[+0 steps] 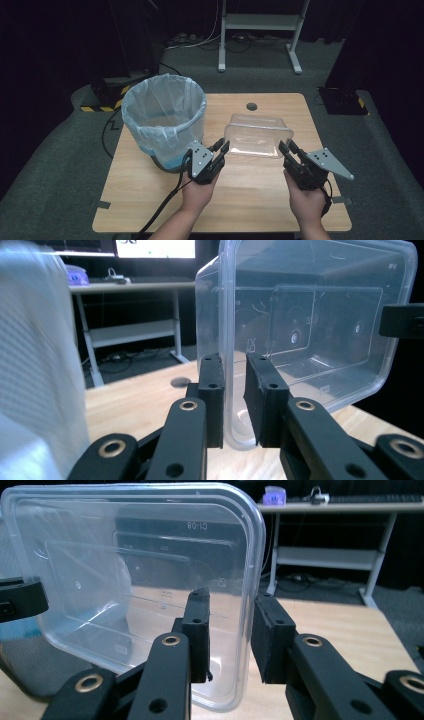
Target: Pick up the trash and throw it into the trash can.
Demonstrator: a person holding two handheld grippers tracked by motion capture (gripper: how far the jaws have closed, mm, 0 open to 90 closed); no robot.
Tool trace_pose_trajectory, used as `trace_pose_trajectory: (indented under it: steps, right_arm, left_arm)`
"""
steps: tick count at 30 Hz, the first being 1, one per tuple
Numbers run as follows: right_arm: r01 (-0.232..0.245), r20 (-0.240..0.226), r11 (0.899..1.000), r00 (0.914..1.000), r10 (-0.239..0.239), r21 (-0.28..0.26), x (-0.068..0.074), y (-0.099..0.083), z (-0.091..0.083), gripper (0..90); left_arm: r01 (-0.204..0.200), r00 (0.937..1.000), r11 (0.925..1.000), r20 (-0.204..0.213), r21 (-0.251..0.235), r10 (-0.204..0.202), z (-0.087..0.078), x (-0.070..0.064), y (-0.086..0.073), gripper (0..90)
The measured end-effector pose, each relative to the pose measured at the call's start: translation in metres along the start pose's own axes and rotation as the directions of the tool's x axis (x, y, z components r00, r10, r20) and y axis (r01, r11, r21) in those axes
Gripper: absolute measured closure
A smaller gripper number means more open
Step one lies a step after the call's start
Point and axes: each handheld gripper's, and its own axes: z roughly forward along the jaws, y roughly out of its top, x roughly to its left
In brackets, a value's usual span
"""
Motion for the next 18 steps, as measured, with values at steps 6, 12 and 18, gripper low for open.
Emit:
trace_pose_trajectory:
  steps: [6,12,18]
  right_arm:
    - [0.015,-0.010,0.999,0.9998,-0.015,-0.049,0.007,0.030,0.002,70.7]
    - [0.030,-0.033,0.996,0.9989,-0.033,-0.088,0.020,0.057,0.009,70.9]
    - [0.053,-0.073,0.994,0.9955,-0.061,-0.100,0.042,0.080,0.031,71.0]
  left_arm:
    - [-0.006,0.9999,0.9997,0.012,-0.025,0.006,0.002,-0.002,0.032,77.5]
    - [-0.025,0.9997,0.9972,-0.005,-0.070,0.024,0.001,0.006,0.063,77.6]
    - [-0.021,0.9991,0.9945,-0.040,-0.103,0.017,-0.006,0.026,0.088,77.7]
